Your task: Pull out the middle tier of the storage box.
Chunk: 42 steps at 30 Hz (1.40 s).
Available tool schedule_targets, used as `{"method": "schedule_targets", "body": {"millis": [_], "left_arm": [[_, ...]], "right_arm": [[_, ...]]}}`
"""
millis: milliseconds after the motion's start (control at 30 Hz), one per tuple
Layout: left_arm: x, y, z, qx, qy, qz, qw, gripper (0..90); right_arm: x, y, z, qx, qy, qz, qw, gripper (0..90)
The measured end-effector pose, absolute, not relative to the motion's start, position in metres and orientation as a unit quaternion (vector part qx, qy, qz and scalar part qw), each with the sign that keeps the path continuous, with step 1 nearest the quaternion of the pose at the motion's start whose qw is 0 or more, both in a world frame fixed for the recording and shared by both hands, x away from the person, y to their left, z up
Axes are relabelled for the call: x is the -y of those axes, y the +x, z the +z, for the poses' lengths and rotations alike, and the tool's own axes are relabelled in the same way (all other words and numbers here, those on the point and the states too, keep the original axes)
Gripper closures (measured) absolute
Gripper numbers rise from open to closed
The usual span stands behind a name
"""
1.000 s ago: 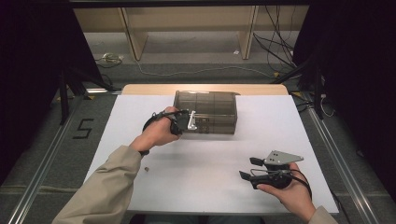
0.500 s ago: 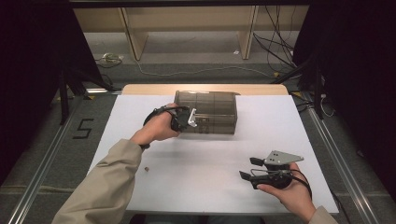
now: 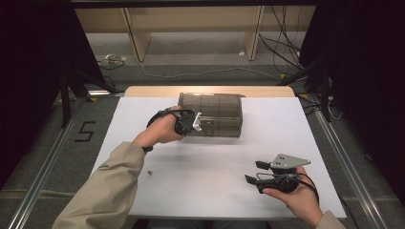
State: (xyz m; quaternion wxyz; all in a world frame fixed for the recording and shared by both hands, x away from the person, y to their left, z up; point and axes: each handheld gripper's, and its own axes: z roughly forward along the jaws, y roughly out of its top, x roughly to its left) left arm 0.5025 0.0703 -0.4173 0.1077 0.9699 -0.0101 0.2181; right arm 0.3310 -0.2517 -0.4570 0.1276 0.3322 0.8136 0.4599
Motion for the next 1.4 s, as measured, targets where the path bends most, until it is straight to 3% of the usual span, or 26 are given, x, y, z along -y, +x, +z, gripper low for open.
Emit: {"method": "schedule_targets", "body": {"millis": [1400], "left_arm": [[-0.0702, 0.4952, -0.4162, 0.020, 0.974, 0.200, 0.107, 83.3]], "right_arm": [[0.2519, 0.3306, -0.4562, -0.813, 0.332, 0.460, 0.129, 32.1]]}}
